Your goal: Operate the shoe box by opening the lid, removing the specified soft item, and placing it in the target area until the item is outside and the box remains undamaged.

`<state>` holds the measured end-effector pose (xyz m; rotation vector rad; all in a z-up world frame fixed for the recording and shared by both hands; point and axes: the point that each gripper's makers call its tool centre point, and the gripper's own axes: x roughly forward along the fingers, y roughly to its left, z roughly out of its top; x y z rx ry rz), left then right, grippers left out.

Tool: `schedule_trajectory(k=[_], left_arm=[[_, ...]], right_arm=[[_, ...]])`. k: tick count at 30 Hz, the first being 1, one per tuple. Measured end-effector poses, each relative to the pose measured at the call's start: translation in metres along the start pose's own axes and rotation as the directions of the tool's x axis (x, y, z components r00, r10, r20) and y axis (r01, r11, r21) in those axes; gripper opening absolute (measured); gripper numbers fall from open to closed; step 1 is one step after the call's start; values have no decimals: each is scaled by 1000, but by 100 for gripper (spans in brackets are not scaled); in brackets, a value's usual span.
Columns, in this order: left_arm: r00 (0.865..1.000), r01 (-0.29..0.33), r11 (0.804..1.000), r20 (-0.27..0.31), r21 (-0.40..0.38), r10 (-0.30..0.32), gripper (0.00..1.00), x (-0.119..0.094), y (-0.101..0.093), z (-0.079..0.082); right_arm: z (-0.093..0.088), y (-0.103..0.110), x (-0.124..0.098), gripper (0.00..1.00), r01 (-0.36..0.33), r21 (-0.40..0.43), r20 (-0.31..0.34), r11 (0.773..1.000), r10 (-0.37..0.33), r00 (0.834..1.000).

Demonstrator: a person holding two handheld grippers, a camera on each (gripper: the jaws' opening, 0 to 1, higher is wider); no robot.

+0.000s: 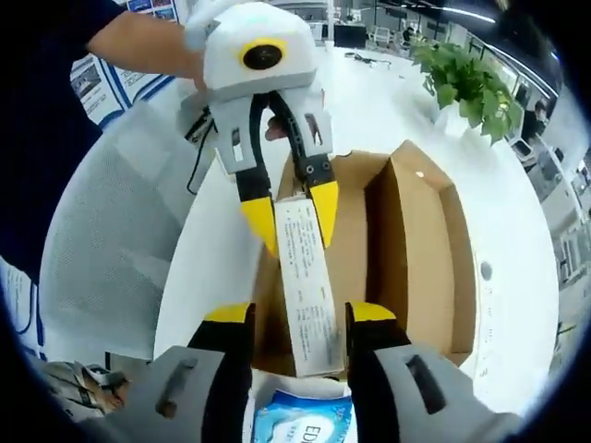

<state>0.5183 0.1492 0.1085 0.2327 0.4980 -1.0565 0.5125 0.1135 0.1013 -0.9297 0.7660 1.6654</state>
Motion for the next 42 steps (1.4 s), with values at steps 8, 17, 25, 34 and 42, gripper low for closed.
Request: schedule_trajectory(k=[8, 17, 25, 34, 42], left_arm=[[998, 48, 999, 37, 18, -48, 17, 1, -12, 13], [998, 62, 997, 26, 38, -63, 19, 9, -18, 15], [996, 21, 1000, 91, 15, -22, 41, 4, -11, 30], [996, 32, 999, 83, 3, -33, 39, 4, -19, 24], [995, 53, 999, 85, 11, -54, 38, 13, -30, 26]], right_arm=[[-9, -2, -1, 20, 15, -68, -55, 998, -19, 998], [-21, 2, -5, 17, 13, -67, -83, 998, -18, 996], [-32, -1, -19, 17, 45, -45, -88, 998, -49, 995], [-86, -3, -69, 17, 117, 28, -144, 993, -111, 983], [-133, 4, -98, 17, 153, 79, -197, 985, -135, 971]])
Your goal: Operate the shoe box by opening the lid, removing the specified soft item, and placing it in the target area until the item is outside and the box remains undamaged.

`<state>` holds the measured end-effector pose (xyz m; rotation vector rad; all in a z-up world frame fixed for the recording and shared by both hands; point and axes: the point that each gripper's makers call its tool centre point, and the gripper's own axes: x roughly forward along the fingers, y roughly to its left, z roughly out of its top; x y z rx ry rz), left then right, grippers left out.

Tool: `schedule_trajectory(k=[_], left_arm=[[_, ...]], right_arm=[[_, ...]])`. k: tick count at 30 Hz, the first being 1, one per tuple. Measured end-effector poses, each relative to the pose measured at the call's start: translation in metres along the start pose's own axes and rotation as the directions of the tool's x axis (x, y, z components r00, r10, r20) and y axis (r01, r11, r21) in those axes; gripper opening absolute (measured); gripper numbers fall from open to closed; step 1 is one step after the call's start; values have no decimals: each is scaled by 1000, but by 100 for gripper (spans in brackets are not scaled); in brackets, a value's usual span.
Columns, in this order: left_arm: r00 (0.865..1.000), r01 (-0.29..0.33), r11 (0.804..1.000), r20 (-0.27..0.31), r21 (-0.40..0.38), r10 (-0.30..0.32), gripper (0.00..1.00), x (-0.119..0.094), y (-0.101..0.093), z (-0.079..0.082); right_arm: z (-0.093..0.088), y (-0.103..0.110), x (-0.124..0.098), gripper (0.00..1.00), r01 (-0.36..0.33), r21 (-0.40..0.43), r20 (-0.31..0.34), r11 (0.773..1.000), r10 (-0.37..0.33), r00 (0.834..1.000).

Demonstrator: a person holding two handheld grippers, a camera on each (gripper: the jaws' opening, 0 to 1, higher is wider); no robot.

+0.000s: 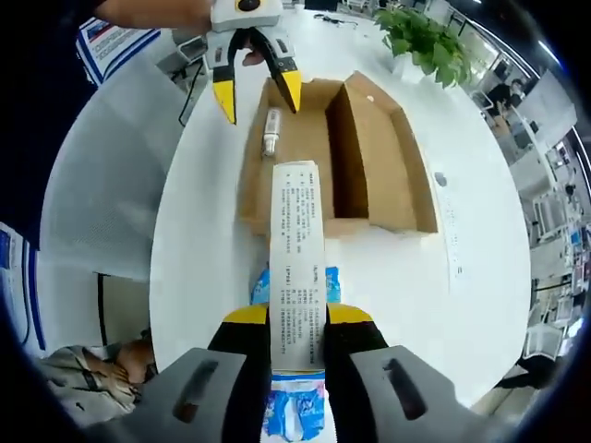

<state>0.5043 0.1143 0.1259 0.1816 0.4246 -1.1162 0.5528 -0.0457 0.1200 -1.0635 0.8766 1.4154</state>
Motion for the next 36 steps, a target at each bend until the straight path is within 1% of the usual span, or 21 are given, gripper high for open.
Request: schedule_trajectory(k=[4, 5, 7, 9, 11, 12, 15, 18, 21, 22, 23, 26, 28, 33, 36], left_arm=[[1000, 8, 1000, 1, 4, -8, 39, 7, -3, 7], [1000, 15, 1000, 15, 15, -15, 39, 10, -6, 13], [1000, 22, 1000, 14, 19, -22, 39, 15, -8, 17], [999, 31, 999, 4, 35, -32, 38, 21, -11, 17], [999, 38, 999, -4, 36, -38, 38, 27, -13, 18], [999, 41, 998, -2, 37, -41, 38, 28, -13, 19], [998, 61, 997, 2, 45, -61, 38, 41, -20, 25], [997, 72, 996, -3, 48, -72, 38, 52, -24, 29], [996, 89, 994, -15, 56, -88, 38, 62, -29, 30], [996, 94, 994, -15, 60, -93, 37, 65, -31, 30], [995, 95, 994, -18, 60, -94, 37, 68, -31, 31], [994, 106, 992, -31, 65, -104, 37, 77, -35, 30], [993, 114, 991, -40, 65, -112, 37, 81, -38, 30], [993, 110, 992, -48, 61, -107, 37, 88, -37, 32], [992, 113, 991, -63, 73, -108, 36, 94, -37, 32]], right_arm=[[-11, -1, -5, 17, 9, 9, -7, 1000, -9, 1000], [-13, -1, -6, 17, 13, 9, -9, 1000, -13, 1000], [-19, 0, -8, 17, 15, 9, -11, 1000, -15, 1000], [-25, 1, -10, 17, 21, 21, -3, 1000, -21, 1000], [-32, 1, -12, 17, 27, 32, -2, 999, -27, 1000], [-38, 2, -12, 17, 30, 36, -3, 999, -30, 1000], [-55, 1, -15, 17, 41, 52, -11, 998, -40, 999], [-72, -1, -18, 17, 54, 73, -21, 996, -52, 998], [-91, -3, -22, 17, 62, 84, -30, 994, -60, 998], [-94, -4, -23, 17, 63, 85, -33, 994, -61, 998], [-102, -6, -24, 17, 72, 88, -43, 994, -68, 997], [-116, -10, -27, 17, 81, 103, -44, 991, -77, 996], [-125, -12, -28, 17, 88, 105, -47, 991, -83, 995], [-148, -22, -28, 17, 94, 123, -57, 988, -88, 994], [-161, -28, -27, 17, 97, 126, -67, 987, -89, 994]])
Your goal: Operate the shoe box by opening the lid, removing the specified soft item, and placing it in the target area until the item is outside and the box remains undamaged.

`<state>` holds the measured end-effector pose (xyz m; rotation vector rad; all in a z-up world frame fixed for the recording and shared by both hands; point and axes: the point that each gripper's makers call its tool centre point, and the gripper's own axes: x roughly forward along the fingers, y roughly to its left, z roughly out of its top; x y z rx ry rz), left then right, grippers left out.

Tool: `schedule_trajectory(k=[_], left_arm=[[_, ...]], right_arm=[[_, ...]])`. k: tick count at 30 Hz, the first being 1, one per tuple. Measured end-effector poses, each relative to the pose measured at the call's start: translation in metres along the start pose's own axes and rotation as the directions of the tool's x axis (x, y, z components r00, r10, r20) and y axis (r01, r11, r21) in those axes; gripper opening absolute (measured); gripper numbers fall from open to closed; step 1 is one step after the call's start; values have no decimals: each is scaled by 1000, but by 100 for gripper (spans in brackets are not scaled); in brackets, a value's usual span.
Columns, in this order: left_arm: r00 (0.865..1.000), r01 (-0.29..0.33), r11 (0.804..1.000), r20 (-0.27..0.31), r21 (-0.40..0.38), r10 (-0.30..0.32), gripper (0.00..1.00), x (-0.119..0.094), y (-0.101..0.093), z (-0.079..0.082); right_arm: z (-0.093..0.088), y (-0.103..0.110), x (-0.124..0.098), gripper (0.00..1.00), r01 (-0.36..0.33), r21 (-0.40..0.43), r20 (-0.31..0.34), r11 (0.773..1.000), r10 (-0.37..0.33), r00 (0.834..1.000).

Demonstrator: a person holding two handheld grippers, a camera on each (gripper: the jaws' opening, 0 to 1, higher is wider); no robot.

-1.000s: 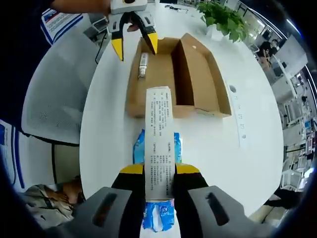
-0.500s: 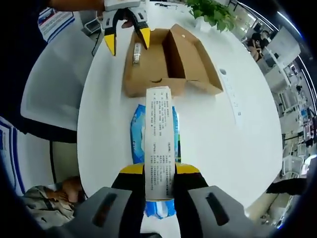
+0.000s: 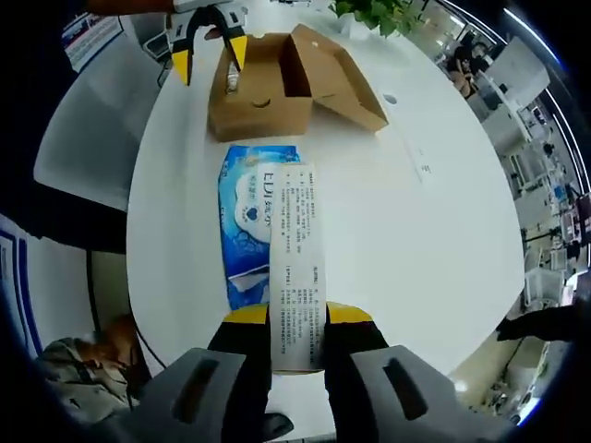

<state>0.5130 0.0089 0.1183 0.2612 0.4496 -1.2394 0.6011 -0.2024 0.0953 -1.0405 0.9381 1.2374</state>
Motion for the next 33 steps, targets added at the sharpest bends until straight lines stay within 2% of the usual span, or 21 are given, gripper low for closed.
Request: schedule_trajectory(k=[9, 12, 21, 28, 33], left_arm=[[1000, 7, 1000, -14, -5, -7, 34, 16, -4, 1], [1000, 6, 1000, -23, -4, -6, 34, 18, -4, 0], [999, 3, 1000, -45, -21, -4, 34, 22, -3, -9], [999, 8, 1000, -47, -26, -10, 32, 27, -3, -9], [998, 12, 1000, -53, -28, -14, 32, 28, -5, -12]], right_arm=[[-22, -17, 8, 17, -4, -25, -18, 1000, 3, 1000], [-33, -28, 15, 17, -12, -26, -24, 1000, 12, 1000], [-59, -43, 39, 17, -54, -8, -44, 999, 53, 998], [-69, -46, 65, 17, -102, -21, -53, 995, 101, 993], [-67, -47, 78, 17, -115, -28, -36, 993, 114, 993]])
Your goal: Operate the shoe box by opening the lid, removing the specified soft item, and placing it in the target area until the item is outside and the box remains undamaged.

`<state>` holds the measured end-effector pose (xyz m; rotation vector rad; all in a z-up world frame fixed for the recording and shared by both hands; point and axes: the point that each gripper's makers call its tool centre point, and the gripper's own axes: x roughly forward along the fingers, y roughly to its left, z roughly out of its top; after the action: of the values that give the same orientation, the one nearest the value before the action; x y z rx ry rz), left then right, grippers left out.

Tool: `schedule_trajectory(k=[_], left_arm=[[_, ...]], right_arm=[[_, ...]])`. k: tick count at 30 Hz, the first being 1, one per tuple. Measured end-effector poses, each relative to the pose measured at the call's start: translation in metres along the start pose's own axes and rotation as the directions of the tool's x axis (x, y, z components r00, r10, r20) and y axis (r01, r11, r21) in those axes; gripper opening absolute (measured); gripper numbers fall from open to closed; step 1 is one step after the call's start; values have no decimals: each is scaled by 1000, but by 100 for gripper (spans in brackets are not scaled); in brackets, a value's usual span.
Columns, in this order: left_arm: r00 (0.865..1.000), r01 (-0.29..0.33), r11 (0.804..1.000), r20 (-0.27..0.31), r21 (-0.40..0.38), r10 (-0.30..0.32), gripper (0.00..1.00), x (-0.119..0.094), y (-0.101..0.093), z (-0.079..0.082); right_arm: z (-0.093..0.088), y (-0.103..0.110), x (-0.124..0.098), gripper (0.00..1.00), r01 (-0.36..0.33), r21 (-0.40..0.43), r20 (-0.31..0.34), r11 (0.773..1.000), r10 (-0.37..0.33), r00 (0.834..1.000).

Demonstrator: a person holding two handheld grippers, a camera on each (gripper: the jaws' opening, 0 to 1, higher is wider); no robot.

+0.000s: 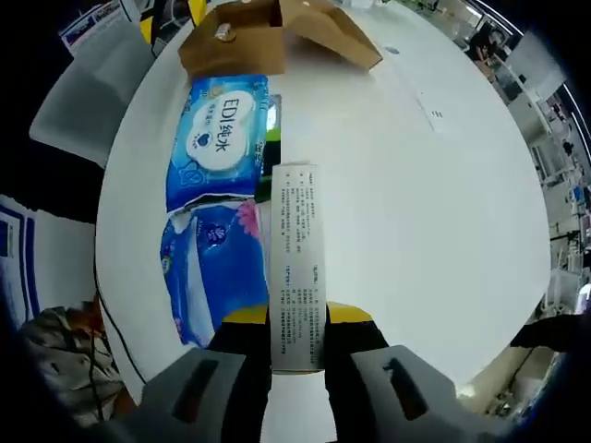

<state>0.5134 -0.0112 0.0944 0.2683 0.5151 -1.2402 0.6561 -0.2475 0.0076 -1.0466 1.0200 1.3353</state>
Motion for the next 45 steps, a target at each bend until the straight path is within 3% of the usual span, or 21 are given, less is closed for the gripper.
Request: schedule_trajectory(k=[8, 23, 33, 38, 41, 45], left_arm=[[1000, -3, 1000, -15, -8, 2, 31, 0, 3, -10], [1000, 6, 1000, -19, -9, -6, 31, 5, 1, -13], [1000, 10, 1000, -23, -10, -10, 31, 6, -3, -11], [1000, 15, 1000, -20, -8, -15, 31, 7, -5, -9], [1000, 14, 1000, -19, -7, -14, 31, 5, -5, -8], [1000, 11, 1000, -17, -4, -11, 30, 2, -7, -9]], right_arm=[[-5, 2, 13, 17, -23, 12, 18, 1000, 22, 1000], [-10, 7, 24, 18, -28, 9, 36, 1000, 28, 999], [-12, 14, 25, 19, -48, 47, 28, 998, 47, 999], [-15, 11, 24, 19, -27, 49, 20, 998, 26, 999], [-11, 7, 19, 28, -7, 73, 45, 997, 4, 999], [-10, 9, 10, 25, 3, 64, 36, 998, -5, 999]])
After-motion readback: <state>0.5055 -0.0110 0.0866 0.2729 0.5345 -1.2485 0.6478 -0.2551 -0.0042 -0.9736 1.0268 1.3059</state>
